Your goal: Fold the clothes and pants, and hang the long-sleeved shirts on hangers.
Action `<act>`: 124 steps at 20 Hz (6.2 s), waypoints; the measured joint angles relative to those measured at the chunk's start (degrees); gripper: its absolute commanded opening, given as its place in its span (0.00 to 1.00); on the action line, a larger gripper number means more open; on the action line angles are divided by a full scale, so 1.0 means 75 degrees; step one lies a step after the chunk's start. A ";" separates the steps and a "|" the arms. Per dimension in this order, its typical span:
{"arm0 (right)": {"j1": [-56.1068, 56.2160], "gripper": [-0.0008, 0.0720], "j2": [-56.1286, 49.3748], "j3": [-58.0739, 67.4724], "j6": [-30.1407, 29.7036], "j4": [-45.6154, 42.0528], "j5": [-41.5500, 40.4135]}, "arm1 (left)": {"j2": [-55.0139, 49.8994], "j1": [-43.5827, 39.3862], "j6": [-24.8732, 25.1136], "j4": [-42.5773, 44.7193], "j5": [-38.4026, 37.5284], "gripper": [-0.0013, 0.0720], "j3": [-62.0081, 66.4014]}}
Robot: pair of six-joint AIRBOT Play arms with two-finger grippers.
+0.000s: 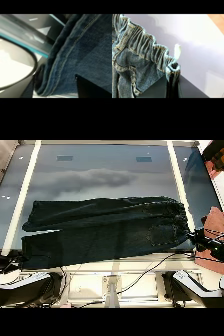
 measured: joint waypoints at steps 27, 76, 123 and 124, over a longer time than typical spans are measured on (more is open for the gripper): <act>0.1221 0.08 0.0685 0.1399 0.0329 0.1317 0.0737 | -0.0131 -0.0213 0.0160 -0.3567 -0.1303 0.07 0.1973; 0.6102 0.95 -0.3107 0.4351 0.5036 0.0408 -0.6373 | -0.1250 -0.3142 -0.1571 -0.6787 0.4978 0.97 0.1958; 0.6102 0.94 -0.2935 0.5619 0.2500 -0.0119 -0.1988 | -0.2410 -0.2031 -0.0548 -0.6513 0.2398 0.98 0.1967; 0.6102 0.94 -0.2935 0.5619 0.2500 -0.0114 -0.1976 | -0.2419 -0.2049 -0.0545 -0.6554 0.2416 0.98 0.1967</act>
